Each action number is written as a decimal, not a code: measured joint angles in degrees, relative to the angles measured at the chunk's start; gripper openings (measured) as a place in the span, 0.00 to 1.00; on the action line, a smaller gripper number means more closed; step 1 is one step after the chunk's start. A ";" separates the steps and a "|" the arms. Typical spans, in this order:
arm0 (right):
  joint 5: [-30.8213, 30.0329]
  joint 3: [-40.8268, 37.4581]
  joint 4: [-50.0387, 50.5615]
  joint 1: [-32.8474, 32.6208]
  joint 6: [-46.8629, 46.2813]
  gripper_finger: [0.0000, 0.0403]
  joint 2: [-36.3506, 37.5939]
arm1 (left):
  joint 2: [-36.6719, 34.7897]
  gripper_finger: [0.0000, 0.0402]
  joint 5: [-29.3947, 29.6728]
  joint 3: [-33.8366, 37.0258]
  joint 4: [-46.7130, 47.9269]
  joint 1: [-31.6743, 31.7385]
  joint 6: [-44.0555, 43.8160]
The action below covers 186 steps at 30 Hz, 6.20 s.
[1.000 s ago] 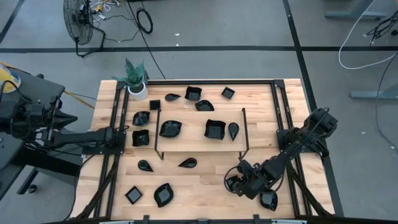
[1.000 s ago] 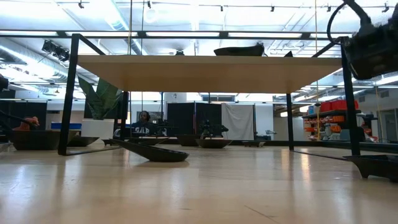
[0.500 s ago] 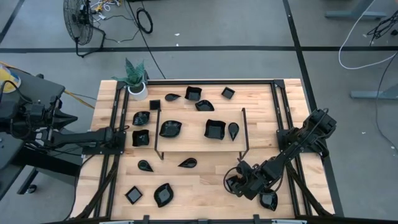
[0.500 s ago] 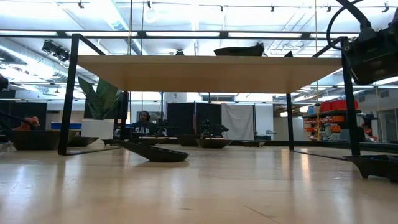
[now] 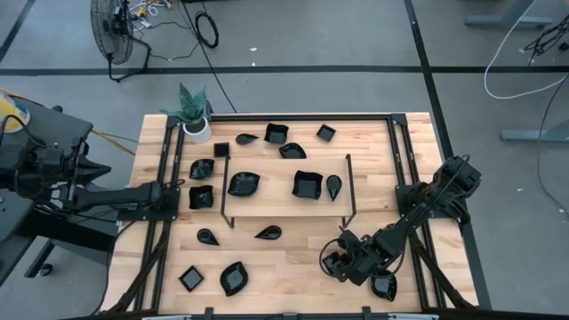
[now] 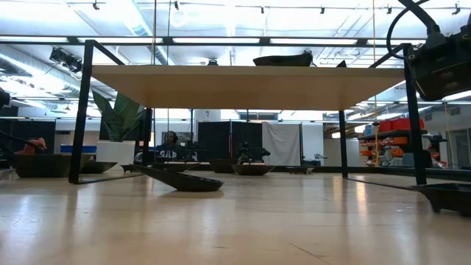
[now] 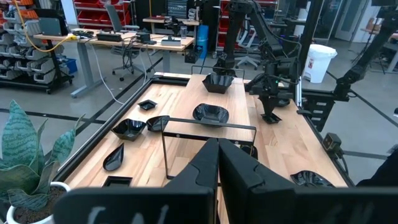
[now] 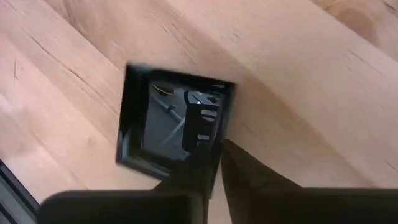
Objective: Pick & Place Mini shaped plates
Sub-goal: Put the square plate on the shelf
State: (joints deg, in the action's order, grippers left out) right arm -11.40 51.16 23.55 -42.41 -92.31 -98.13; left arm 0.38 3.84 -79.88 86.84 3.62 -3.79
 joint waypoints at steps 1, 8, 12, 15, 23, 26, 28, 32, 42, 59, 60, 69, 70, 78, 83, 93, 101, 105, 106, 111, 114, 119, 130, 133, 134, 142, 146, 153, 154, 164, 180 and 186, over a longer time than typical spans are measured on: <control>0.00 0.00 0.00 0.00 0.00 0.08 0.00 | 0.00 0.05 0.00 0.00 0.00 0.01 0.02; -0.02 0.00 -0.90 0.00 0.00 0.03 0.02 | 0.00 0.05 0.00 0.00 -0.01 -0.01 0.00; -0.11 0.04 -1.54 0.00 0.00 0.01 0.08 | 0.00 0.05 0.00 0.00 0.01 0.00 0.01; -0.17 0.21 -1.76 -0.01 0.00 0.01 0.31 | 0.00 0.05 0.01 0.00 0.00 0.02 0.00; -1.09 3.59 -1.52 0.28 2.43 0.00 0.79 | 0.00 0.05 0.00 0.00 -0.01 0.00 -0.01; -1.11 5.48 -1.62 0.80 4.27 0.00 1.07 | 0.00 0.05 0.00 0.00 0.01 0.02 -0.01; -1.57 7.18 -1.63 1.55 5.79 0.00 1.22 | 0.00 0.05 0.02 0.00 -0.01 0.02 0.02; -1.85 11.21 -1.59 3.23 9.06 0.00 1.22 | 0.00 0.05 0.01 0.00 0.00 0.02 0.02; -9.97 23.12 -1.70 8.40 12.24 0.00 1.25 | 0.00 0.05 0.02 0.00 -0.01 0.02 0.00; -11.54 26.18 -7.67 18.20 2.85 0.00 1.27 | 0.00 0.05 0.02 0.00 0.00 0.01 0.01; -11.58 26.18 -7.62 18.61 2.39 0.00 1.27 | 0.00 0.05 0.02 0.00 0.00 0.00 0.01; -16.18 26.19 -6.07 21.41 -11.19 0.00 0.40 | 0.00 0.05 0.02 0.00 -0.01 -0.01 0.00; -16.51 26.23 -6.63 21.82 -12.42 0.00 0.10 | 0.00 0.05 0.02 0.00 0.01 0.01 0.00; -18.75 26.25 -5.73 24.21 -18.44 0.00 -1.85 | 0.00 0.05 0.02 0.00 0.01 0.01 0.00; -18.40 26.21 -4.83 24.24 -19.69 0.00 -2.75 | 0.00 0.05 0.01 0.00 0.01 0.02 0.01; -18.37 26.18 -1.03 24.24 -20.16 0.00 -2.82 | 0.00 0.05 0.01 0.00 -0.01 0.02 0.00; -18.14 26.18 -0.28 24.24 -20.17 0.00 -2.82 | 0.00 0.05 0.00 0.00 0.00 0.02 0.00; -18.14 26.18 -0.28 24.24 -20.14 0.02 -2.82 | 0.00 0.05 0.00 0.00 -0.01 0.00 0.00; -18.14 26.18 -0.28 24.24 -20.01 0.03 -2.82 | 0.00 0.05 0.00 0.00 -0.01 0.00 0.01; -18.14 26.18 -0.28 24.24 -19.73 0.09 -2.82 | 0.00 0.05 0.00 0.00 0.01 0.01 0.01; -18.15 26.18 -0.26 24.24 -19.50 0.13 -2.82 | 0.00 0.05 0.01 0.00 0.01 0.00 0.02; -18.15 26.18 -0.28 24.20 -19.26 0.21 -2.82 | 0.00 0.05 0.01 0.00 0.00 0.01 0.01; -18.16 26.18 -0.41 23.40 -19.15 0.30 -2.21 | 0.00 0.05 0.02 0.00 0.01 -0.01 0.02; -18.18 26.18 -0.42 22.81 -19.19 0.30 -1.42 | 0.00 0.05 0.02 0.00 0.00 0.01 0.01; -18.17 26.18 -0.59 22.63 -19.27 0.30 -1.13 | 0.00 0.05 0.02 0.00 0.01 0.00 0.02; -21.29 27.27 -1.18 22.14 -16.45 0.26 1.49 | 0.00 0.05 0.00 0.00 -0.01 0.02 0.01; -22.71 31.69 -1.15 23.35 -7.90 0.25 1.68 | 0.00 0.05 0.00 0.00 0.01 0.02 0.00; -19.87 38.21 -1.09 26.58 15.12 0.23 1.73 | 0.00 0.05 0.00 0.00 0.01 0.02 0.02; -18.44 38.67 -0.86 27.15 18.53 0.22 1.75 | 0.00 0.05 0.00 0.00 0.00 0.02 0.01; -0.07 39.12 0.01 32.52 49.20 0.14 1.75 | 0.00 0.05 0.00 0.00 -0.01 0.02 0.00; 18.96 39.12 8.85 39.02 73.22 0.00 1.73 | 0.00 0.05 0.01 0.00 0.00 -0.01 0.00; 21.41 39.17 11.44 41.77 82.26 0.00 1.73 | 0.00 0.05 0.01 0.00 0.00 0.02 0.01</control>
State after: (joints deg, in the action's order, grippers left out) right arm 10.01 90.32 34.99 -0.65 -10.05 -96.40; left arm 0.38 3.84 -79.88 86.83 3.64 -3.78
